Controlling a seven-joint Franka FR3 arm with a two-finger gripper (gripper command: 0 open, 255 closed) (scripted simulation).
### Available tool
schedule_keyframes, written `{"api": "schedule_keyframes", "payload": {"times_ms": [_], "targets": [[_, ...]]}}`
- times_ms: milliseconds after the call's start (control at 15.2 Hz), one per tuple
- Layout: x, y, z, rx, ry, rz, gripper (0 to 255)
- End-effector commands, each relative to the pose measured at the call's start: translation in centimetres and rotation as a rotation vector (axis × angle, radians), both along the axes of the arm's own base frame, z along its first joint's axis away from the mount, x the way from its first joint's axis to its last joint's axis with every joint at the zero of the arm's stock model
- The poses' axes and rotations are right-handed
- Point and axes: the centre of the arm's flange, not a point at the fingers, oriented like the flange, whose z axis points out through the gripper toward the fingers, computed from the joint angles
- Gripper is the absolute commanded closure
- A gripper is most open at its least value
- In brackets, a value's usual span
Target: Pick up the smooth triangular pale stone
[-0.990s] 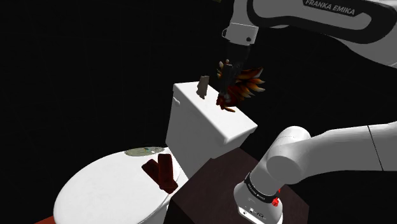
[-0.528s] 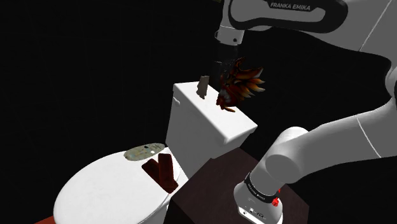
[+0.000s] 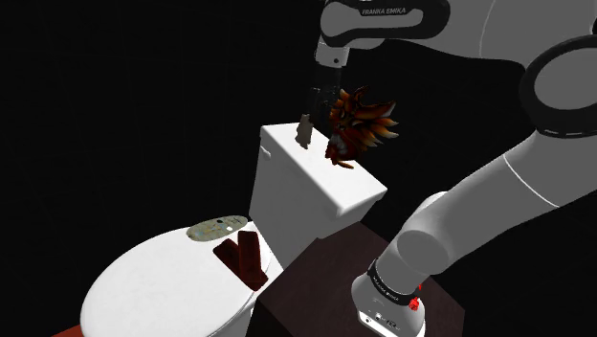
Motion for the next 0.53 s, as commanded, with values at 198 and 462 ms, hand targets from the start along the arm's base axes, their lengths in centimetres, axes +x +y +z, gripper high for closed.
{"api": "schedule_keyframes", "payload": {"times_ms": [198,462], "targets": [[4.5,-4.7,-1.5,-0.004,-0.002,-0.033,0],[7.7,-8.3,-2.7,-0.007,-0.004,-0.057,0]]}}
